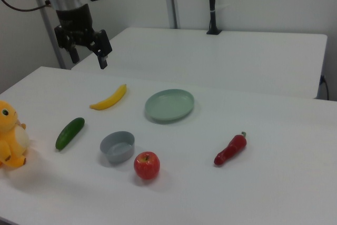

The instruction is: Put the red apple in the bowl

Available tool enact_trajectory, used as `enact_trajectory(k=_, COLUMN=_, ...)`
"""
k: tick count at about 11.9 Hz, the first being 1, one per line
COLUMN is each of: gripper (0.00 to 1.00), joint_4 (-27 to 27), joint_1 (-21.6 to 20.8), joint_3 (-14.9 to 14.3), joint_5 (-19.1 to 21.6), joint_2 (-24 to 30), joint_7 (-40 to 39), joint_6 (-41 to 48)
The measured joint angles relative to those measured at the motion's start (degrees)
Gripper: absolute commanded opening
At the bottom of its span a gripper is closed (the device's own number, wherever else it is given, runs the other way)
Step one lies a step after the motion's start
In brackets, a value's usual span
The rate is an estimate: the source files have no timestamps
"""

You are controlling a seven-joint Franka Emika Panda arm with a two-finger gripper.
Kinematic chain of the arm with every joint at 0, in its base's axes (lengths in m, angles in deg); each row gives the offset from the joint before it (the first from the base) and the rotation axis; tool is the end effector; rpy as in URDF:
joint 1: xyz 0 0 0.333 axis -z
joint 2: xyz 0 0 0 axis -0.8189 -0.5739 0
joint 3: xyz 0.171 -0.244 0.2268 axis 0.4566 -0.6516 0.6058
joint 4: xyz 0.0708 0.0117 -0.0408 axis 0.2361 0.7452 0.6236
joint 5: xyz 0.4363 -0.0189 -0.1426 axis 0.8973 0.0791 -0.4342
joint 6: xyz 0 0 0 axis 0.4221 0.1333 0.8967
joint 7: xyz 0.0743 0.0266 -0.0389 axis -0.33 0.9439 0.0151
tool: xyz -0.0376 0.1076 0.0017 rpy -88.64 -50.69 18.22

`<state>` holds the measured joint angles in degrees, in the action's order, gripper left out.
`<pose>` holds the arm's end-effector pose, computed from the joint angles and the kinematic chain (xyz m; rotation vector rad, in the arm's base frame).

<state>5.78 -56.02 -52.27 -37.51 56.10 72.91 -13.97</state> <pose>0.6026 0.0100 0.7106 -3.0832 -0.1211 -0.1064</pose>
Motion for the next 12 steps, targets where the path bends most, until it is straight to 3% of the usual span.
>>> enact_trajectory(k=12, gripper=1.00, joint_4=2.31, joint_1=1.72, joint_3=-0.01, joint_5=-0.59, joint_2=-0.59, joint_7=-2.75, joint_6=0.04)
